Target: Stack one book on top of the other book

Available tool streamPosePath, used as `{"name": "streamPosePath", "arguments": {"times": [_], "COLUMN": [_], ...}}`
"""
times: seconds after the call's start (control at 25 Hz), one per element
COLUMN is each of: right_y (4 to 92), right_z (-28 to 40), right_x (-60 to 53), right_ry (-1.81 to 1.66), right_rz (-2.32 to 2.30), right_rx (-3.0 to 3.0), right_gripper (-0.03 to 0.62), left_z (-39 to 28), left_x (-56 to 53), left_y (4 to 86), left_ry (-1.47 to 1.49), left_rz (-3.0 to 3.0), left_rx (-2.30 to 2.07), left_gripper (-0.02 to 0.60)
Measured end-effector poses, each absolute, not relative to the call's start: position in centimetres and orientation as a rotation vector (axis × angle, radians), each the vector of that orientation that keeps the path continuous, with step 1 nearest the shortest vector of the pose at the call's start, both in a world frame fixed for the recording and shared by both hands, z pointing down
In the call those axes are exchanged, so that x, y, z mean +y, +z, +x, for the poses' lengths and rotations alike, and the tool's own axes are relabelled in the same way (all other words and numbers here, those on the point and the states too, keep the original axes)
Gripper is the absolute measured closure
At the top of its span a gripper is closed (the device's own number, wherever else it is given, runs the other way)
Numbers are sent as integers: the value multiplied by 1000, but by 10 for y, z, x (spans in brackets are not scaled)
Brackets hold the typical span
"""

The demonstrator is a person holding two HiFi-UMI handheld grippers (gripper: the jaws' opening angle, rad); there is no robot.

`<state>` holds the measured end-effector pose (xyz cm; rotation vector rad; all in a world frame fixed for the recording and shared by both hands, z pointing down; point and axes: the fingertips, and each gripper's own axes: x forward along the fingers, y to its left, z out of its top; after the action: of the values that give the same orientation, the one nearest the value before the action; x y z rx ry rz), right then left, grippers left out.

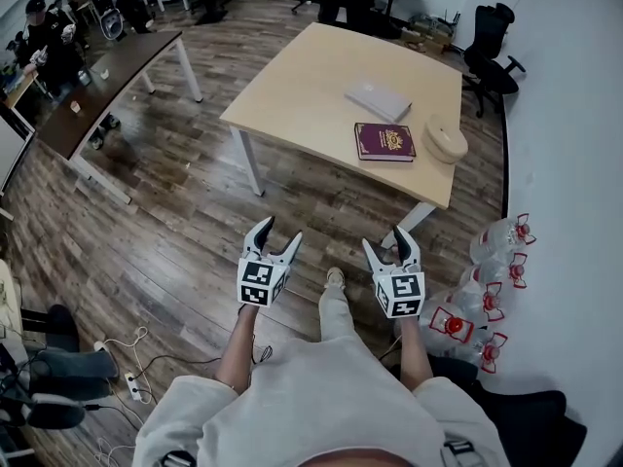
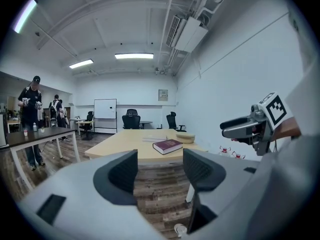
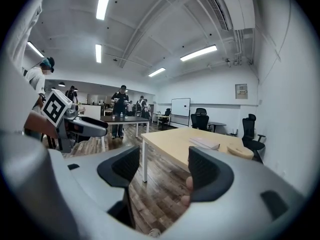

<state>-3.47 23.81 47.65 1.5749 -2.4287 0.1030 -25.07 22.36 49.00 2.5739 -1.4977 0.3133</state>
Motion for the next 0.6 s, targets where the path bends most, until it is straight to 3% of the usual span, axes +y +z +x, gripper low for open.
{"name": "streamPosePath", "arguments": {"times": [0.6], "right_y": [458], "right_z": [14], "right_x": [67], "right_ry": [97], "right_rz": [1522], "right_rx": [-2513], "right_gripper": [299], "left_z": [-207], "left_x": [68], "left_y": [467], "left_ry": [371], "left_rz": [2537], "left_rx": [-1590], "left_gripper": [295]}}
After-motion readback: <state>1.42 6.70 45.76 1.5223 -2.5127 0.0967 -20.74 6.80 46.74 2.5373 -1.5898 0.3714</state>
